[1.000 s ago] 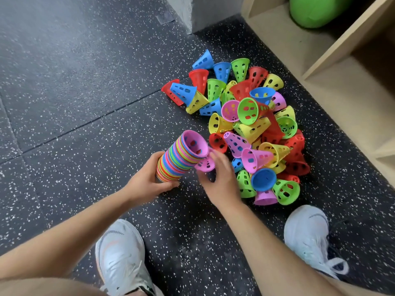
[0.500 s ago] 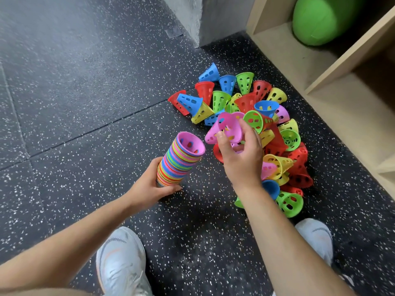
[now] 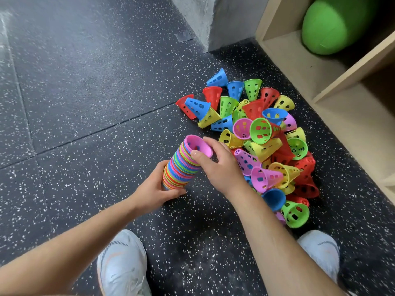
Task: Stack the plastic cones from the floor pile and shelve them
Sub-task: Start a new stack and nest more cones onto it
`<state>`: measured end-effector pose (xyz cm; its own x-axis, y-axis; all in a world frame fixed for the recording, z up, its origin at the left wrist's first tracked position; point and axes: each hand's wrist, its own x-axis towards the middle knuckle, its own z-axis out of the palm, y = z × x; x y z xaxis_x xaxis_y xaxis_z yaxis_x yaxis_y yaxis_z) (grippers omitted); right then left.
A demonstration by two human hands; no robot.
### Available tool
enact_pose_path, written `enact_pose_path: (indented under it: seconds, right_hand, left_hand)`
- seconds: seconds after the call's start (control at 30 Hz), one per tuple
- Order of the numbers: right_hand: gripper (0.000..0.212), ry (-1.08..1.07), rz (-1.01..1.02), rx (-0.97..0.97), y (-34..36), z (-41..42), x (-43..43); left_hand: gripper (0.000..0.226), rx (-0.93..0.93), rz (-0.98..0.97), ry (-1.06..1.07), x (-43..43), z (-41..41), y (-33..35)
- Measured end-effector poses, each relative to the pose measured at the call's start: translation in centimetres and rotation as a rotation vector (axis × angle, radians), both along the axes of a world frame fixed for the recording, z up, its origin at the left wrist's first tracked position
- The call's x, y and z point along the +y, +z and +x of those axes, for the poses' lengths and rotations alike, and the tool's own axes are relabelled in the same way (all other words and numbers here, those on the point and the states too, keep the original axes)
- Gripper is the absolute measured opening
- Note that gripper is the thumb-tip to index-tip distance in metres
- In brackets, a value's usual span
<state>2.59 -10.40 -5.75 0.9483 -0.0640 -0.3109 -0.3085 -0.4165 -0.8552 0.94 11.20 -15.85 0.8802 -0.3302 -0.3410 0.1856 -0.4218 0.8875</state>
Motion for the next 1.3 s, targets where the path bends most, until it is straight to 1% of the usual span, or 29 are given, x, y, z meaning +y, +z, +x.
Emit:
enact_pose_path:
  seconds: [0.1,0.13,0.2,0.3,0.37,0.47,0.6,0.7,0.8,0.87,1.0,1.17,1.3]
  right_hand:
    - [0.071,0.006,0.021,-0.018,-0.3,0.6,0.3]
    - [0.068,-0.008,0.043,-0.029,-0.5,1.0,0.4]
    - [0.056,-0.060,0.070,-0.040,-1.1,1.9,0.5]
    - [0.042,-0.114,-0.074,-0.043,-2.1,4.1,0.3]
    - [0.038,-0.120,-0.175,-0.045,-2.9,6.1,-0.1]
    - [0.034,-0.117,-0.277,-0.048,-4.0,9.3,-0.5]
    - [0.034,-0.119,-0.435,-0.068,-4.7,13.3,-0.8]
    - [0.040,-0.150,-0.549,-0.026,-5.3,16.1,-0.7]
    - [0.050,-0.158,-0.619,0.079,-5.9,18.5,-0.7]
    - [0.051,-0.142,-0.651,0.117,-6.2,19.6,-0.7]
    - [0.041,-0.116,-0.627,0.120,-6.9,20.4,-0.7]
    - [0.019,-0.155,-0.469,0.056,-7.2,19.0,-0.5]
    - [0.010,-0.126,-0.348,-0.018,-7.0,16.9,-0.6]
  left_hand:
    - [0.077,0.018,-0.022,0.023,0.0,0.2,-0.2]
    - [0.077,0.025,-0.026,0.035,0.0,0.3,-0.3]
    - [0.077,0.042,-0.036,0.061,0.1,0.6,-0.4]
    - [0.082,0.075,-0.066,0.102,0.2,1.0,-0.5]
    - [0.083,0.094,-0.076,0.119,0.3,1.3,-0.7]
    - [0.078,0.112,-0.079,0.118,0.5,1.6,-0.9]
    - [0.090,0.121,-0.079,0.112,0.5,1.9,-1.0]
    - [0.083,0.133,-0.086,0.117,0.5,1.9,-1.0]
    - [0.075,0.137,-0.087,0.134,0.5,1.8,-0.7]
    - [0.073,0.145,-0.092,0.164,0.6,1.7,-0.6]
    - [0.073,0.160,-0.093,0.222,0.9,1.4,-0.7]
    - [0.066,0.171,-0.089,0.258,1.0,1.6,-0.6]
    - [0.068,0.180,-0.083,0.282,1.3,1.9,-0.5]
